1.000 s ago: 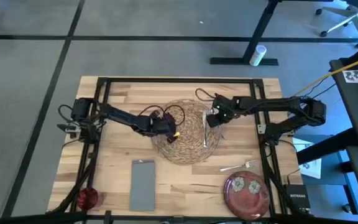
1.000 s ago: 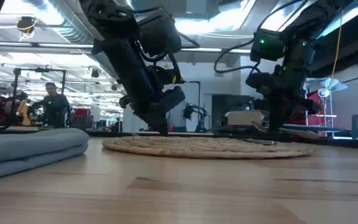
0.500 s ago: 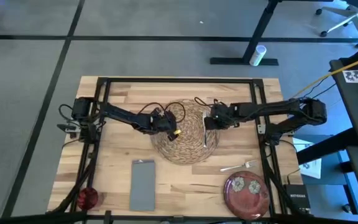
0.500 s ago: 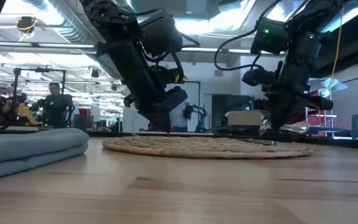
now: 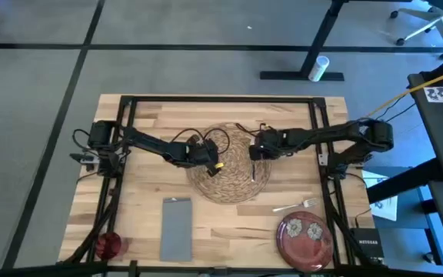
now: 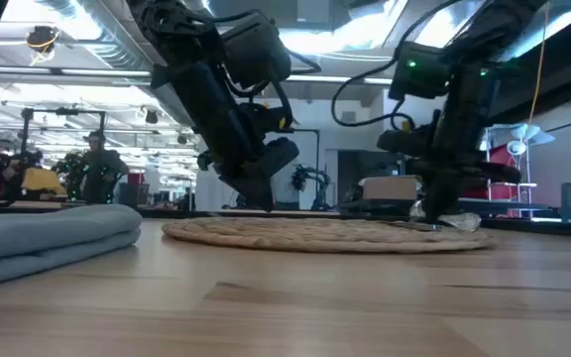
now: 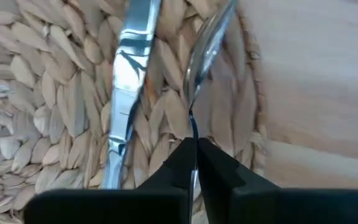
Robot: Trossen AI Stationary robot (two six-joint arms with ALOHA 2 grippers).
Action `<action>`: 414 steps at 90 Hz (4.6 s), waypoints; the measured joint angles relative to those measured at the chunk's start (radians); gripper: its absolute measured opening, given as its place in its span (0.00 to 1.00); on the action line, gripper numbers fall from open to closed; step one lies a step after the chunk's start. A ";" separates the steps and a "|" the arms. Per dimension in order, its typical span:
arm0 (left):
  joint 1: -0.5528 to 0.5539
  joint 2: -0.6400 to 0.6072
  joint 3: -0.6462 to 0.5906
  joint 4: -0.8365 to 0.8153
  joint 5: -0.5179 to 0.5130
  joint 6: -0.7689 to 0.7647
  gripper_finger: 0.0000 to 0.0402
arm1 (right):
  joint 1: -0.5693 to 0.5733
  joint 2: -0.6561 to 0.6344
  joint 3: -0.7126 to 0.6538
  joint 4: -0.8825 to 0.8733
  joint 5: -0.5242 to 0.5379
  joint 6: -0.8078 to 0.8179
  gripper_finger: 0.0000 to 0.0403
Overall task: Set table place
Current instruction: Put the silver spoon to the right of the silver table knife on the brown placemat
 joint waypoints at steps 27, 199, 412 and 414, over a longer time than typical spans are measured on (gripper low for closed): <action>0.000 0.000 0.000 -0.008 0.000 -0.007 0.00 | 0.000 0.040 0.034 0.001 -0.002 -0.021 0.26; 0.000 0.000 0.000 -0.037 0.000 -0.008 0.00 | -0.021 0.114 0.148 -0.146 0.040 -0.216 0.36; 0.002 0.000 0.000 -0.053 0.000 -0.030 0.00 | -0.020 0.090 0.161 -0.143 0.006 -0.247 0.36; 0.002 0.000 0.000 -0.053 0.000 -0.030 0.00 | -0.020 0.090 0.161 -0.143 0.006 -0.250 0.36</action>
